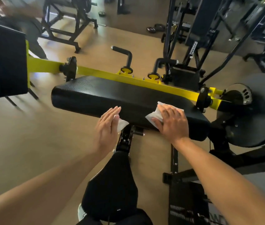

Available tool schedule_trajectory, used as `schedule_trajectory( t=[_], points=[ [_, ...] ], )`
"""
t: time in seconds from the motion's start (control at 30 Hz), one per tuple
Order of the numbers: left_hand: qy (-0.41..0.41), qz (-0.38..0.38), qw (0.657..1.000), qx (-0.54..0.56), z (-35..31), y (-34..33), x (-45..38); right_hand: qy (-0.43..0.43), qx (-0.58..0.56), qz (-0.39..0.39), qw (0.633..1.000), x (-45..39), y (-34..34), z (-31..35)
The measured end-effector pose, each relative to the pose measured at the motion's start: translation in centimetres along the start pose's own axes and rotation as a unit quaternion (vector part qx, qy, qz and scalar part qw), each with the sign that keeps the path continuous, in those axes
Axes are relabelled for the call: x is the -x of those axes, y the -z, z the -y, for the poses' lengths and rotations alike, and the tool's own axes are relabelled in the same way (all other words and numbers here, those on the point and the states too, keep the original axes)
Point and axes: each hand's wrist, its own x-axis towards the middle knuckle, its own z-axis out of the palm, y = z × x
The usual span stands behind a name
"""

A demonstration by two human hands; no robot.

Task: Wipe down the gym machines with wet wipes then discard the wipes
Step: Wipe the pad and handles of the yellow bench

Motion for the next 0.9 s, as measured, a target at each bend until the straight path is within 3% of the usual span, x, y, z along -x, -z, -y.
schedule_trajectory(
  t=[0.2, 0.6, 0.77, 0.9],
  points=[
    [0.071, -0.036, 0.995, -0.065, 1.2, 1.1, 4.2, 0.003, -0.055, -0.016, 0.998, -1.4, 0.3, 2.0],
    [0.201, -0.199, 0.951, -0.128, 3.6, 9.0, 9.8, 0.203, -0.033, 0.044, 0.978, -10.7, -0.5, 17.8],
    [0.223, -0.198, 0.946, -0.13, 4.3, 10.6, 10.2, 0.244, -0.025, 0.043, 0.969, -12.5, -1.0, 22.0],
    [0.205, -0.184, 0.953, -0.13, 5.5, 11.3, 8.5, 0.229, -0.036, 0.068, 0.97, -13.9, -0.4, 25.2]
  ],
)
